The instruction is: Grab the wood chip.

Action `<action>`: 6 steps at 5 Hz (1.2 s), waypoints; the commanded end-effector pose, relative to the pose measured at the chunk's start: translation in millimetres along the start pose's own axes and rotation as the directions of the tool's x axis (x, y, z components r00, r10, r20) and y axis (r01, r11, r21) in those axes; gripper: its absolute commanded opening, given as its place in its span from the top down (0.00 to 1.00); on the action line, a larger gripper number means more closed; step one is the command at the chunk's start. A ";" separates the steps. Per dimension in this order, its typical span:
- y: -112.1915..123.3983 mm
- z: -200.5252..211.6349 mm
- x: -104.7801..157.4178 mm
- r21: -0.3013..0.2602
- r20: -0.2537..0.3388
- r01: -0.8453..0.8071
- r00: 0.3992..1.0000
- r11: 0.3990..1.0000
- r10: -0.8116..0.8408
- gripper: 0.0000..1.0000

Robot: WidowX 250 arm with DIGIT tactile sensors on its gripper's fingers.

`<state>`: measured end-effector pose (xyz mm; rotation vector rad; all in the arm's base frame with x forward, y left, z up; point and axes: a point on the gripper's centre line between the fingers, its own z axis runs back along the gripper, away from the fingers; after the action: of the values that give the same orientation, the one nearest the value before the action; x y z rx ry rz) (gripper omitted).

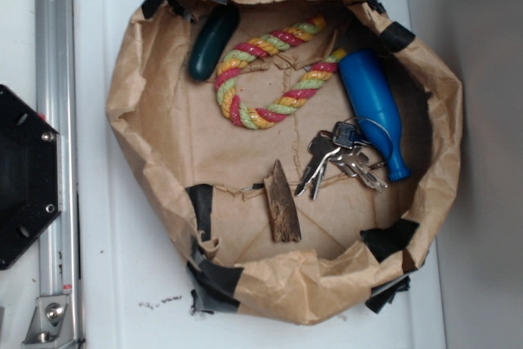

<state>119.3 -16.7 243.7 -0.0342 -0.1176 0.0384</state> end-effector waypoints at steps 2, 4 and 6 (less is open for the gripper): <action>24.9 -33.4 47.3 0.054 -0.005 0.204 0.979 0.977 -0.204 0.00; 2.6 -99.3 130.6 0.037 -0.065 0.636 0.771 0.770 -0.634 0.00; 2.6 -99.3 130.6 0.037 -0.065 0.636 0.771 0.770 -0.634 0.00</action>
<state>255.0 -3.0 146.7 0.0434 -0.0200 -0.6352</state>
